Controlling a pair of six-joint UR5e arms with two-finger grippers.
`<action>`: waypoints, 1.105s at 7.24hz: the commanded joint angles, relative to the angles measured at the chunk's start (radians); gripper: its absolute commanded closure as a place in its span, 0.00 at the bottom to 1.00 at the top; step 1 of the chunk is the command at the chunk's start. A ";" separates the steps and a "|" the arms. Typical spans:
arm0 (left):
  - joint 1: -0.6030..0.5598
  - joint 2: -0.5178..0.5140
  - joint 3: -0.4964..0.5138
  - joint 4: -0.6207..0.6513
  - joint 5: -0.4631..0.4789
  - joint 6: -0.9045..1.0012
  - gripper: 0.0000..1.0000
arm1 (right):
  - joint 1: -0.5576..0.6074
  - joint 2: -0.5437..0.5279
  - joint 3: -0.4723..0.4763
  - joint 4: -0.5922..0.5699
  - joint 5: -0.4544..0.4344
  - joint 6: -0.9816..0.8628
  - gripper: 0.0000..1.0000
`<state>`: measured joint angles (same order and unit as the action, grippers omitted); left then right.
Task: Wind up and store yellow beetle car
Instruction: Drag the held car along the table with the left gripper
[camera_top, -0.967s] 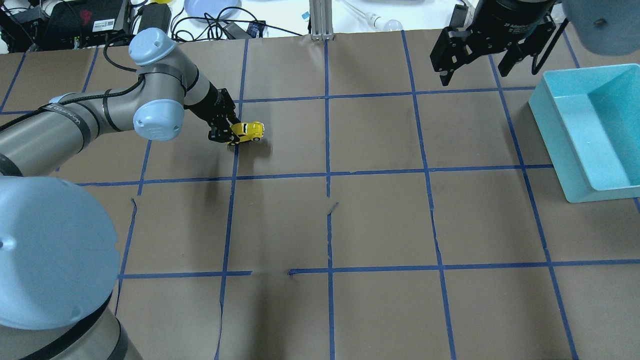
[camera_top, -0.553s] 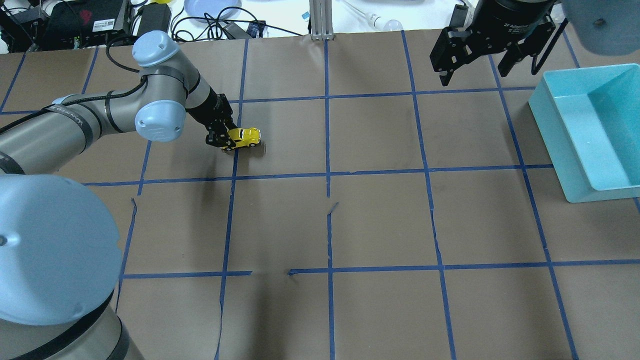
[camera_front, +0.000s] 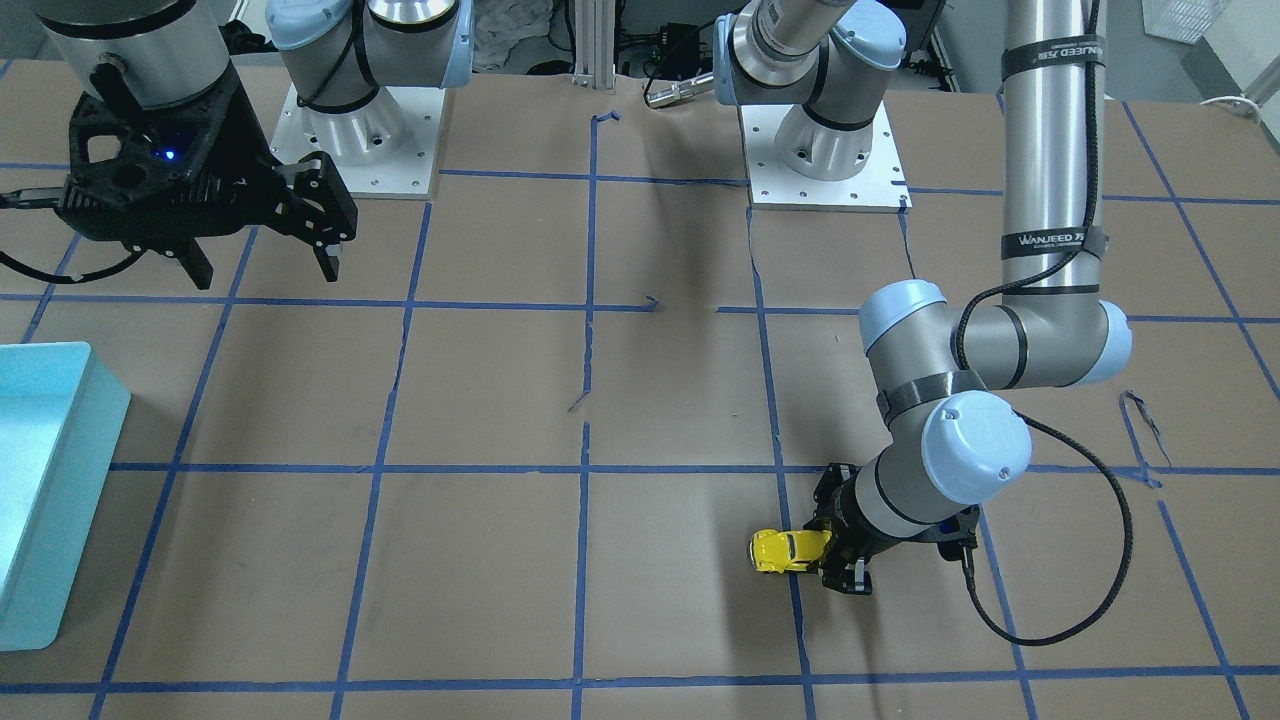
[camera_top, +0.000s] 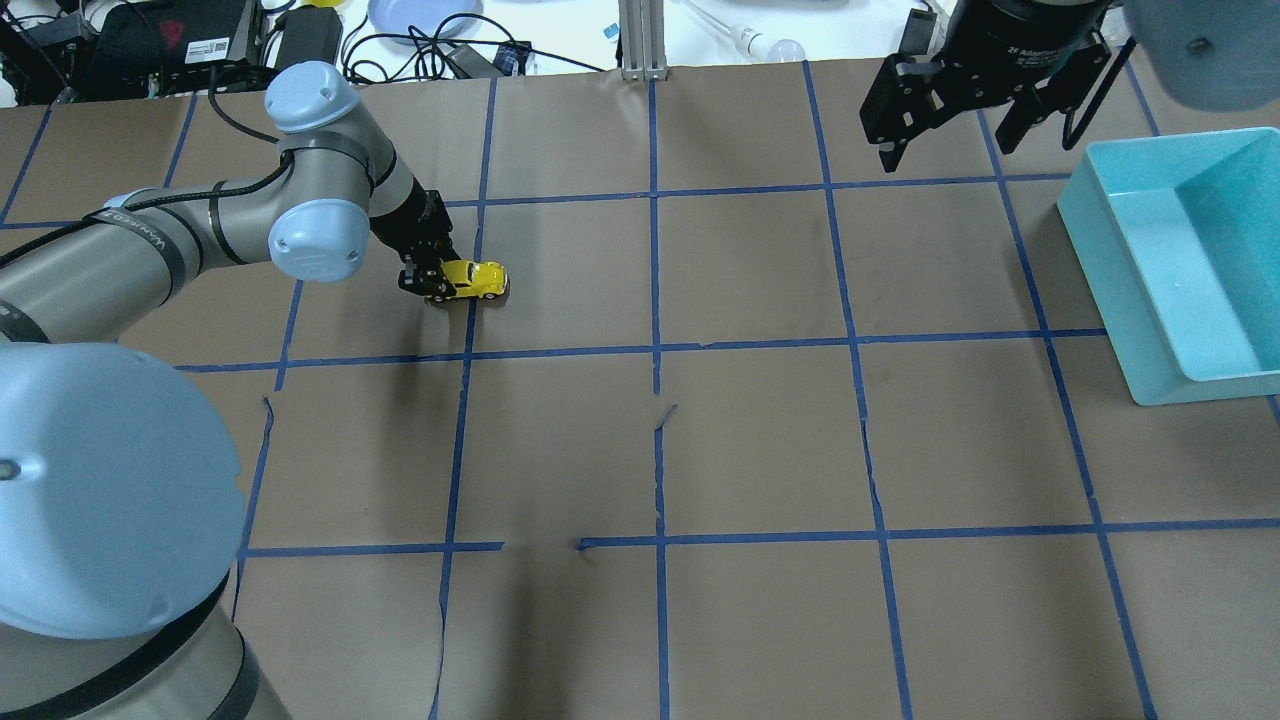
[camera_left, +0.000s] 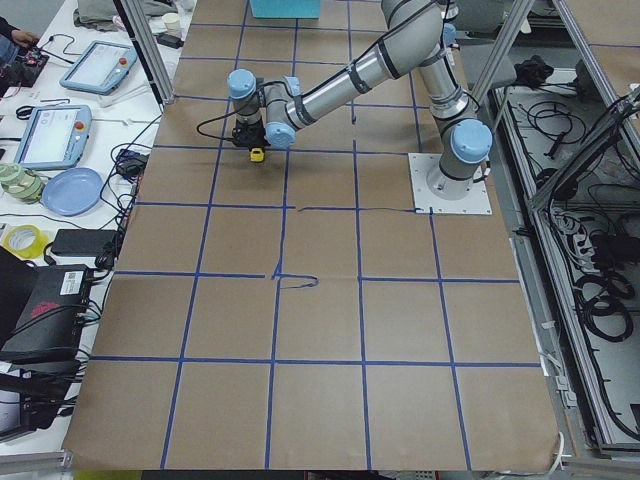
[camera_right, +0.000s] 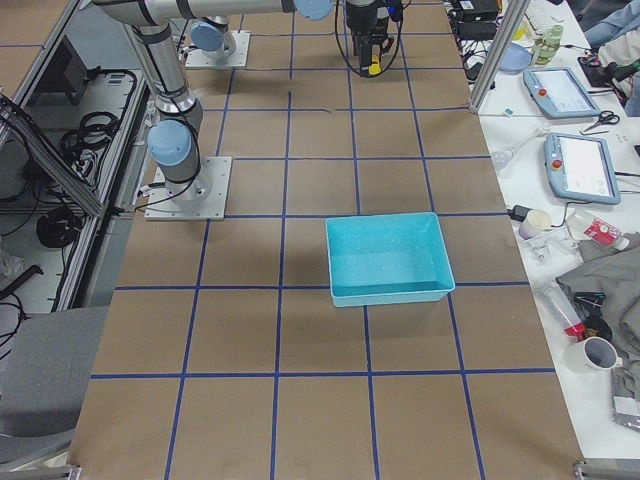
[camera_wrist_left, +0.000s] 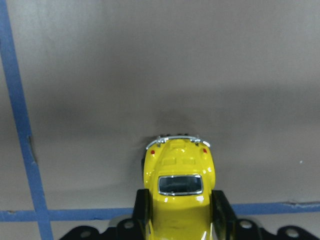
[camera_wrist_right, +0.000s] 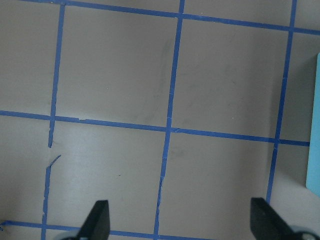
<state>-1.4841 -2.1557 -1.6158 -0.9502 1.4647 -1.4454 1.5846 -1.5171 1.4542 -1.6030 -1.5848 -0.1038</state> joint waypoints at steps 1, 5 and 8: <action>0.051 0.000 0.004 0.004 0.009 0.043 1.00 | 0.000 0.000 0.000 0.000 0.002 0.001 0.00; 0.120 0.000 -0.001 0.007 0.111 0.164 1.00 | 0.000 -0.002 0.000 0.000 0.002 0.000 0.00; 0.209 0.000 -0.001 0.008 0.112 0.292 1.00 | 0.000 -0.002 0.000 0.000 0.002 0.000 0.00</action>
<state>-1.3206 -2.1552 -1.6166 -0.9420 1.5762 -1.1967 1.5841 -1.5185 1.4542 -1.6030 -1.5831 -0.1043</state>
